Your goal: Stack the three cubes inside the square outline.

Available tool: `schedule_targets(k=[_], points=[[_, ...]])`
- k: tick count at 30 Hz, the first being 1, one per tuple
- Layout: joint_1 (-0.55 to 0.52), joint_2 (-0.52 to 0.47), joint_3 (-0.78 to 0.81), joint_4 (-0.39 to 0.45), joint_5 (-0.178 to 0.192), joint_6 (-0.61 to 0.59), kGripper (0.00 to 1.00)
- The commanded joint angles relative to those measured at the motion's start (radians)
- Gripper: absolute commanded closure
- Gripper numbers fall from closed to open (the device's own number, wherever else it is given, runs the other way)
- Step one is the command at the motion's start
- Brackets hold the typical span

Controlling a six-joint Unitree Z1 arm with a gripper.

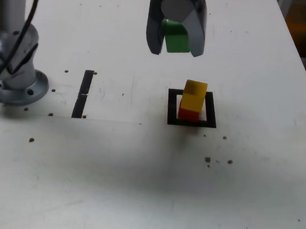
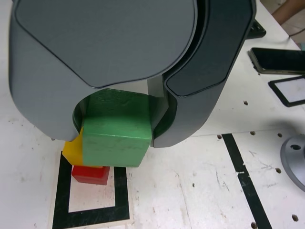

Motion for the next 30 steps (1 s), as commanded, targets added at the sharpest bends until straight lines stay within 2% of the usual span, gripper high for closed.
schedule_targets(k=[1, 15, 30], points=[[0.000, 0.012, -0.012, 0.008, -0.010, -0.002, 0.81], [-0.046, 0.117, -0.139, 0.029, -0.046, -0.024, 0.81], [-0.053, 0.186, -0.105, 0.005, -0.055, -0.022, 0.80]])
